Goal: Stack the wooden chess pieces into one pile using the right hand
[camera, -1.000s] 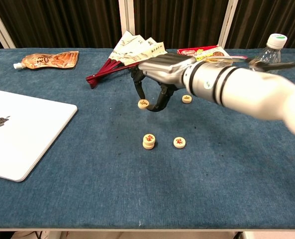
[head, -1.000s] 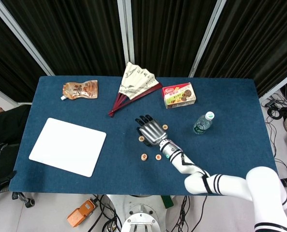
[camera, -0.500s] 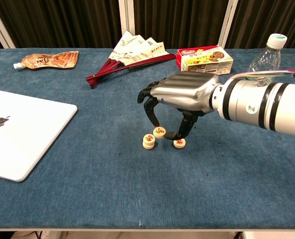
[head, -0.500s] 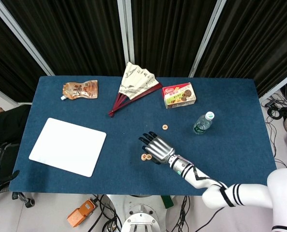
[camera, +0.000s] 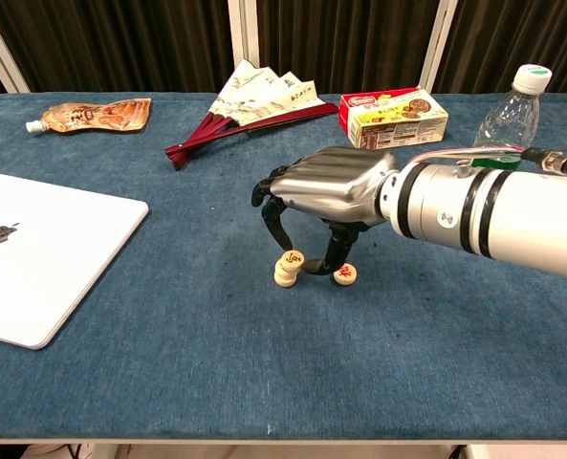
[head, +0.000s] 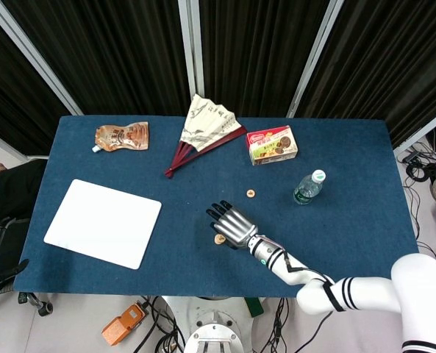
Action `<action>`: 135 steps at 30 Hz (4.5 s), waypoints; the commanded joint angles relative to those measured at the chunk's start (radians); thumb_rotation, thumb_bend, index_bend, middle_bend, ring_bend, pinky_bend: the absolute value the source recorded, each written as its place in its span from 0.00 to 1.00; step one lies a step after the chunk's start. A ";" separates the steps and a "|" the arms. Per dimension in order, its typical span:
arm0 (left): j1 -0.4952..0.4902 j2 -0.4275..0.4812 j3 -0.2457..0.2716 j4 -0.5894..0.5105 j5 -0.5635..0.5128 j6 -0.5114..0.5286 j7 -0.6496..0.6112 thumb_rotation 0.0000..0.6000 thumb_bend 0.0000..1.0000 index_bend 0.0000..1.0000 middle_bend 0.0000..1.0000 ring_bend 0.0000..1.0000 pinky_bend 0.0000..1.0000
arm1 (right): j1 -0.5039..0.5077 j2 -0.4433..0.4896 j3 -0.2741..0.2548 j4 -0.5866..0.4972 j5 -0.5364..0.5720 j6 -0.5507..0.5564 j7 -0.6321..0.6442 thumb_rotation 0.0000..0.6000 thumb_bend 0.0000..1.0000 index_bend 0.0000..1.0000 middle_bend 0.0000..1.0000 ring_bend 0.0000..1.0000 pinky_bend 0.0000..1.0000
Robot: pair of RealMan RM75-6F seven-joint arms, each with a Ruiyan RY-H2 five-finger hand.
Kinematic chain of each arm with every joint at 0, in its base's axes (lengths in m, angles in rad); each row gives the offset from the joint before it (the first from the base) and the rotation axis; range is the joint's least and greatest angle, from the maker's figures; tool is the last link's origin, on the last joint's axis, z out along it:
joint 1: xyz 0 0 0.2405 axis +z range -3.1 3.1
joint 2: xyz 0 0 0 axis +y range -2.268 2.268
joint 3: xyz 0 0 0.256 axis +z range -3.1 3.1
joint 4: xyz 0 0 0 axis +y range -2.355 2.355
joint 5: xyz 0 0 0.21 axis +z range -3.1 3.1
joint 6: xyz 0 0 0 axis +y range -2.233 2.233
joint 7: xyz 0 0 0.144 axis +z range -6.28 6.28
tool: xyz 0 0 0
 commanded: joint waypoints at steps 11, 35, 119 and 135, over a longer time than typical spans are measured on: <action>0.002 -0.002 -0.001 0.009 -0.004 -0.001 -0.006 1.00 0.00 0.18 0.16 0.12 0.00 | 0.011 -0.023 -0.002 0.020 0.008 0.005 -0.008 1.00 0.45 0.51 0.18 0.15 0.18; -0.005 -0.006 -0.001 0.006 0.010 -0.003 -0.002 1.00 0.00 0.18 0.16 0.12 0.00 | -0.140 0.099 -0.109 -0.043 -0.079 0.105 0.079 1.00 0.44 0.46 0.18 0.15 0.18; 0.005 -0.008 -0.004 0.027 -0.007 -0.002 -0.021 1.00 0.00 0.18 0.16 0.12 0.00 | -0.014 0.042 0.057 -0.062 0.061 0.104 -0.041 1.00 0.44 0.46 0.18 0.15 0.18; 0.018 -0.025 0.001 0.064 -0.007 0.007 -0.052 1.00 0.00 0.18 0.16 0.12 0.00 | 0.083 -0.083 0.116 0.284 0.389 0.032 -0.153 1.00 0.41 0.40 0.18 0.15 0.18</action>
